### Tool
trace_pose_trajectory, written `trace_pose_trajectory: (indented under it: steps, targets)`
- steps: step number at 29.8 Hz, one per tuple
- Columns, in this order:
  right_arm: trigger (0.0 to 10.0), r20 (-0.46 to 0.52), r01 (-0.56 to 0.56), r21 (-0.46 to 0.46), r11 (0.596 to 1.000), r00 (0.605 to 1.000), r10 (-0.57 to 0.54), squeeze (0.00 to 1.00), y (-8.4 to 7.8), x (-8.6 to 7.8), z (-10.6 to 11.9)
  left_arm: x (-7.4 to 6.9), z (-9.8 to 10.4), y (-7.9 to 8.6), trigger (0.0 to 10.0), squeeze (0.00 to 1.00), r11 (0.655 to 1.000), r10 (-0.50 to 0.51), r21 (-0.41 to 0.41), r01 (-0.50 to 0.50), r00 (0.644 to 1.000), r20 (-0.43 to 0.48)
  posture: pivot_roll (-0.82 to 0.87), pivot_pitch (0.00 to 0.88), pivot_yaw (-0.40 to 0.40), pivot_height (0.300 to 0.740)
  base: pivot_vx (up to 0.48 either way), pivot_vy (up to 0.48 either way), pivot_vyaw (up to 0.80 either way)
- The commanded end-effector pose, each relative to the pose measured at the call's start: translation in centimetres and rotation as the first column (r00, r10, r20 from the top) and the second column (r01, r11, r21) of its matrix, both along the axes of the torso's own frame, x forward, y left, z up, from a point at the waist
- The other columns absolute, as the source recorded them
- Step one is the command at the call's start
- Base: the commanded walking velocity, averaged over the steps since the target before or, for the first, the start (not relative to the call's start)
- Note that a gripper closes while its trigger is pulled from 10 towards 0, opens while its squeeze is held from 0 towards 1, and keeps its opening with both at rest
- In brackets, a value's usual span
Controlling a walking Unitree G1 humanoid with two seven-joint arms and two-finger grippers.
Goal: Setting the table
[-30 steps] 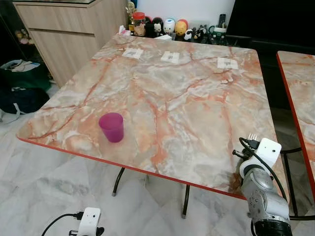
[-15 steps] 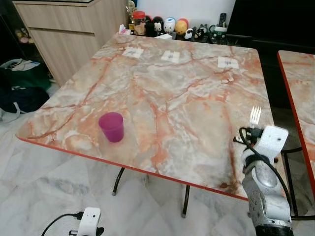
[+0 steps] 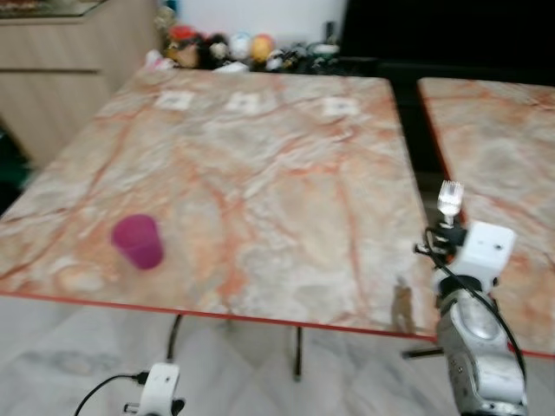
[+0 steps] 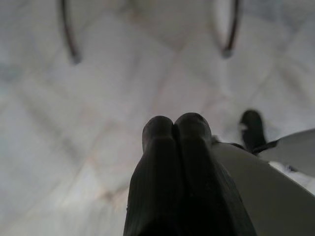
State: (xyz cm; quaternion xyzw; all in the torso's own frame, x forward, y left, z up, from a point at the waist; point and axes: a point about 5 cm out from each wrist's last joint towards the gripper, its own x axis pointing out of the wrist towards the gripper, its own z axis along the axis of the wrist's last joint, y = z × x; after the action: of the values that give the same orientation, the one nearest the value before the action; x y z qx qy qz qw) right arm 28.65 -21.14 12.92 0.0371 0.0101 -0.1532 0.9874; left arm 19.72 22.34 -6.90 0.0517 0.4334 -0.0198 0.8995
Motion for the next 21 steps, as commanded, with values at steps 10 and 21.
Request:
trace_pose_trajectory:
  steps: [10,21]
  targets:
    - [10.0,0.056,-0.078,-0.010,0.997,0.995,0.078,0.00,2.3,0.9,1.5,-1.0,-0.6,0.1,10.0,0.00,1.000,0.005,0.007,-0.005,0.999,-0.043,0.04,0.071,-0.019,0.740,0.000,-0.468,0.00]
    - [10.0,0.040,-0.021,-0.010,1.000,0.999,0.021,0.00,1.2,0.7,1.3,-1.0,-0.5,0.2,10.0,0.00,1.000,0.000,0.008,0.000,0.999,-0.042,0.04,0.066,-0.013,0.740,0.000,-0.458,0.00]
